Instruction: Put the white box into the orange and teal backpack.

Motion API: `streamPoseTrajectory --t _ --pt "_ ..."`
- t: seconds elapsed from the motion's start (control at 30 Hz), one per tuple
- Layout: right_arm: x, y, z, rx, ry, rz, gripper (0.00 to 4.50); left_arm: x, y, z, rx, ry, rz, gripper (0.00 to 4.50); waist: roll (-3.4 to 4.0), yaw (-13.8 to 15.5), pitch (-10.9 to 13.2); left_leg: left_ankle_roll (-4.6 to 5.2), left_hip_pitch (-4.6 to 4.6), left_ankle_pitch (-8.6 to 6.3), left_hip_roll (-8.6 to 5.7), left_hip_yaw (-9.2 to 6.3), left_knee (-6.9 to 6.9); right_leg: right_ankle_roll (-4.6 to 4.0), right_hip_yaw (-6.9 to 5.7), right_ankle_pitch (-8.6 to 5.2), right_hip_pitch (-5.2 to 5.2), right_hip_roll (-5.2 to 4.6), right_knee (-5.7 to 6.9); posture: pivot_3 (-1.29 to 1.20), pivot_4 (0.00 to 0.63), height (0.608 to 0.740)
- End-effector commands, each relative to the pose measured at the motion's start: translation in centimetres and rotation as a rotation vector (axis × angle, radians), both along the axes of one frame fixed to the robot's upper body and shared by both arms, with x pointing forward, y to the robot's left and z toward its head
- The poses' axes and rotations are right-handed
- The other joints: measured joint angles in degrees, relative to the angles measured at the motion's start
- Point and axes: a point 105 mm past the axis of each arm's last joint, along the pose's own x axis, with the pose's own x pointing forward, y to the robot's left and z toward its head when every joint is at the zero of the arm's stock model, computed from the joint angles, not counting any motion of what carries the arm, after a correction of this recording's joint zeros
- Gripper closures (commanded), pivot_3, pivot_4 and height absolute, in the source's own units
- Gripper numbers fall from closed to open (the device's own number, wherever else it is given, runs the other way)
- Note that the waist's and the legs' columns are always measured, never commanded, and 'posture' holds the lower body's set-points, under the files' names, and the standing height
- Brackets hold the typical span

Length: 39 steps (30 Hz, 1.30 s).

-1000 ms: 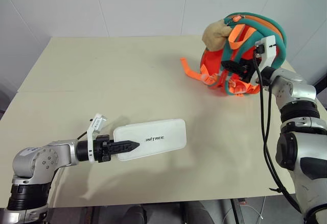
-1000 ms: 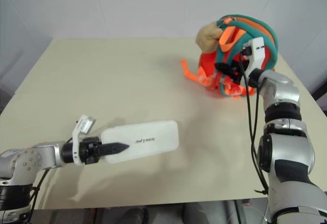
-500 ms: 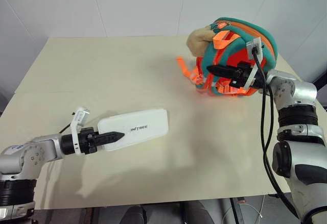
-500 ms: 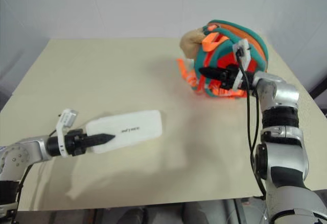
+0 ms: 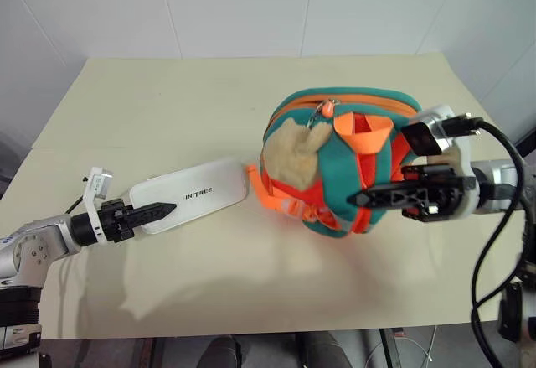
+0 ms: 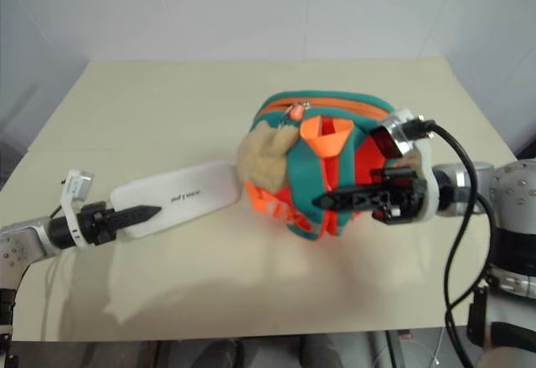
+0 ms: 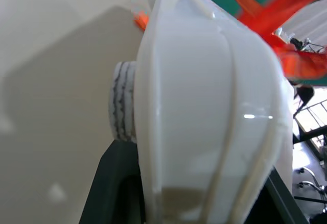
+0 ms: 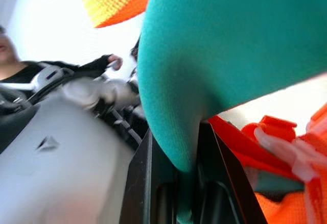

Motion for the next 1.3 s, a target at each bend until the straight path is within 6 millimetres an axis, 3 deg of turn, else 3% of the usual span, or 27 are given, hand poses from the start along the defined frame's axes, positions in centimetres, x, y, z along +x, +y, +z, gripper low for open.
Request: streamPoseTrajectory --t 0.03,0.13,0.27,0.47,0.73,0.9,1.1,1.3 --pt "-0.7 -1.5 -1.0 -0.052 0.052 -0.061 4.03 -0.7 0.0 0.0 0.032 -0.008 -0.021 3.25 -0.1 0.01 -0.06 0.02 0.01 -0.01 0.01 0.1 0.0 0.0 -0.01 0.0 0.02 0.01 0.0 0.0 0.15 0.74" --pt "0.6 -2.4 -1.7 -0.071 0.07 -0.156 4.03 -0.9 -0.5 0.2 0.031 -0.032 -0.031 3.25 -0.1 -0.06 -0.06 0.04 0.02 -0.02 0.01 0.19 0.02 0.0 0.03 0.0 0.01 0.02 0.01 0.0 0.15 0.74" --pt "0.6 -1.8 -1.9 -0.066 0.056 -0.133 4.03 -1.2 -1.6 1.4 0.023 -0.094 -0.057 3.25 -0.11 0.0 -0.06 0.04 0.07 -0.02 0.03 0.26 0.1 0.0 0.08 0.0 0.01 0.03 -0.05 0.0 0.15 0.74" --pt "0.9 -0.2 -2.6 -0.043 0.038 -0.092 4.03 -2.4 -4.0 5.9 -0.024 -0.257 -0.134 3.25 -0.12 0.01 -0.07 0.04 0.07 -0.02 0.08 0.24 0.11 0.01 0.08 0.01 0.0 0.07 0.06 0.0 0.15 0.74" --pt "1.9 0.5 -3.6 -0.038 0.026 -0.102 4.03 -3.7 -3.4 9.7 0.049 -0.373 -0.163 3.25 -0.13 -0.09 -0.06 0.05 0.05 -0.03 0.07 0.28 0.06 0.01 0.08 0.01 -0.01 0.1 0.05 0.0 0.15 0.74" --pt "2.4 0.7 -4.1 -0.044 0.018 -0.107 4.03 -4.4 -4.9 13.8 -0.011 -0.52 -0.259 3.25 -0.14 -0.02 -0.05 0.06 0.05 -0.03 0.08 0.26 0.13 0.01 0.07 0.01 0.0 0.15 0.08 0.0 0.15 0.74" --pt "2.7 0.7 -4.5 -0.048 0.004 -0.113 4.03 -4.4 -6.9 15.5 -0.026 -0.596 -0.363 3.25 -0.13 -0.22 -0.06 0.05 0.09 -0.03 0.08 0.27 0.16 0.02 0.09 0.01 0.03 0.17 0.17 0.0 0.15 0.74" --pt "2.8 1.0 -4.5 -0.043 -0.013 -0.111 4.03 -2.8 -8.0 14.8 0.04 -0.639 -0.408 3.25 -0.14 -0.16 -0.06 0.04 0.1 -0.02 0.08 0.29 0.16 0.02 0.09 0.01 0.03 0.2 0.18 0.0 0.15 0.74"
